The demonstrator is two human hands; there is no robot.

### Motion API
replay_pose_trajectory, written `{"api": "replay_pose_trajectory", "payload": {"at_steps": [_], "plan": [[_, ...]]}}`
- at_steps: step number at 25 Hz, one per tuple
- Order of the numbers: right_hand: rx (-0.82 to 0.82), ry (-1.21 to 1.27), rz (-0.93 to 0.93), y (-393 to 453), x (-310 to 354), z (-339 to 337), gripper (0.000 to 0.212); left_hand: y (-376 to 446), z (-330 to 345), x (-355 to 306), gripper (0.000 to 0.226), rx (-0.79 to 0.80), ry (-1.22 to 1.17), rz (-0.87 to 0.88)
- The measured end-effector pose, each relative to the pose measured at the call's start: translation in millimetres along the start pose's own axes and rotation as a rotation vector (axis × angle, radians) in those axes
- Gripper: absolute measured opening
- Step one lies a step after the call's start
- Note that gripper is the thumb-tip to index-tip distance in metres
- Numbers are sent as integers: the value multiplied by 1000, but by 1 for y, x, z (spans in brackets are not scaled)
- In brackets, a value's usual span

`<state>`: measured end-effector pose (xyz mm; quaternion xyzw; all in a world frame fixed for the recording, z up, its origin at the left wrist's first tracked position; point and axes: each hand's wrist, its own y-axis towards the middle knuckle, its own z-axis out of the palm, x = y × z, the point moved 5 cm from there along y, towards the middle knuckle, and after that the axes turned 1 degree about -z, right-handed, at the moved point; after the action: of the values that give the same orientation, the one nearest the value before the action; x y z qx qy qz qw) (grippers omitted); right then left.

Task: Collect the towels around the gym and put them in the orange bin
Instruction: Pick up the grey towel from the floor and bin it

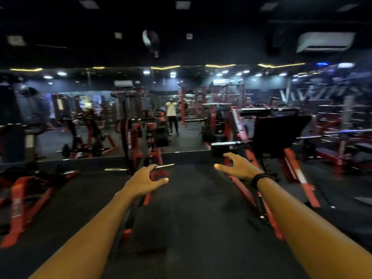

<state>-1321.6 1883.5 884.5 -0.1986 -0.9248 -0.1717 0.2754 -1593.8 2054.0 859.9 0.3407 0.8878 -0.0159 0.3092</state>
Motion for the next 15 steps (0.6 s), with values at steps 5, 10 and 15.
{"api": "replay_pose_trajectory", "payload": {"at_steps": [5, 10, 15], "plan": [[-130, -108, 173, -47, -144, -124, 83, 59, 114, -158, 83, 93, -41, 183], [-181, -183, 319, -98, -265, -236, 81, 92, 225, -304, 85, 189, -93, 344], [-240, -189, 462, -152, -377, -326, 96, 116, 324, -435, 105, 288, -109, 463]]}}
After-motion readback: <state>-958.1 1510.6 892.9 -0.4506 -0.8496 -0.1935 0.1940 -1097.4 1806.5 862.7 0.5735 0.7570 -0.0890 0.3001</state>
